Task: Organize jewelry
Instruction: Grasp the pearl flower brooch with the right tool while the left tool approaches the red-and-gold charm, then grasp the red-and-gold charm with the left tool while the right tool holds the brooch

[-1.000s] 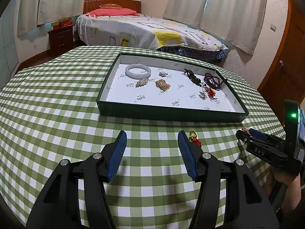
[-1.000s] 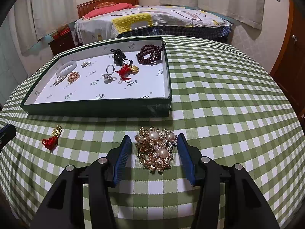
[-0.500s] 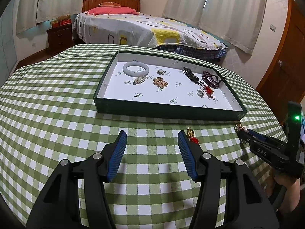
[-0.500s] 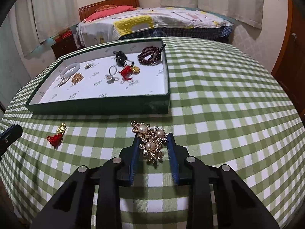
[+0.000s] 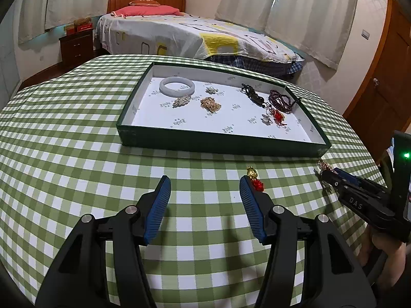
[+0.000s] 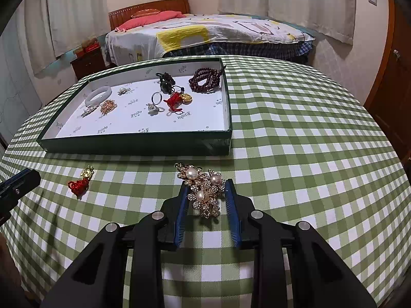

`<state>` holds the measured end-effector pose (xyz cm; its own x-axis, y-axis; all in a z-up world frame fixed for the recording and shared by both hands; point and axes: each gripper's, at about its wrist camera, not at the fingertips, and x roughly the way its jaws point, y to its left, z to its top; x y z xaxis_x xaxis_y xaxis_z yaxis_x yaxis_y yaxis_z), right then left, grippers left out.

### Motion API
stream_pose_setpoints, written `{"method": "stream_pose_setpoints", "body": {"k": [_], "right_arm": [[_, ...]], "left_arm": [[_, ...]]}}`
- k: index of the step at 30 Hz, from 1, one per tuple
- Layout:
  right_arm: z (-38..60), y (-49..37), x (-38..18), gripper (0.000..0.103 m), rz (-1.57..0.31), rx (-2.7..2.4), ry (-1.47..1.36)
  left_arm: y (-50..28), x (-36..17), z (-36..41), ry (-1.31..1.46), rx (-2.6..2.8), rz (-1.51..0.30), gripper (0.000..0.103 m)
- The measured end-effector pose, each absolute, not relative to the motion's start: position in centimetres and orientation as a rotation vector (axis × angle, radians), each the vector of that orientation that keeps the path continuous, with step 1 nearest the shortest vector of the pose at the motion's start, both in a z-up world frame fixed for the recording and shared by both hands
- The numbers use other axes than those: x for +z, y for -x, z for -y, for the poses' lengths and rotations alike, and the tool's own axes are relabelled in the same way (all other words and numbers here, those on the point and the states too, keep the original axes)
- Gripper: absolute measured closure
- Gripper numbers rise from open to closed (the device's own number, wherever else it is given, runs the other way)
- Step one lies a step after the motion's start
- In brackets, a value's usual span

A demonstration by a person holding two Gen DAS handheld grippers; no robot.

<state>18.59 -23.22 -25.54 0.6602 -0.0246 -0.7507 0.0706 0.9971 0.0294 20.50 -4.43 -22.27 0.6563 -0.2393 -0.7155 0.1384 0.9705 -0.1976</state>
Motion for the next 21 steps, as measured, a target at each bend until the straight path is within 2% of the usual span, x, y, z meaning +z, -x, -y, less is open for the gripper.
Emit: {"method": "stream_pose_setpoints", "body": {"k": [16, 18, 21], "right_arm": [[25.6, -17.3, -24.0, 0.074, -0.830, -0.095, -0.102], [25.9, -17.1, -24.0, 0.074, -0.830, -0.092, -0.113], [26.1, -17.0, -24.1, 0.074, -0.833, -0.084, -0.133]], "left_arm": [[-21.0, -23.0, 9.3, 0.064, -0.287, -0.836, 0.049], [-21.2, -23.3, 10.0, 0.046, -0.290, -0.842, 0.052], [-21.5, -23.6, 10.7, 0.033, -0.294, -0.854, 0.061]]}}
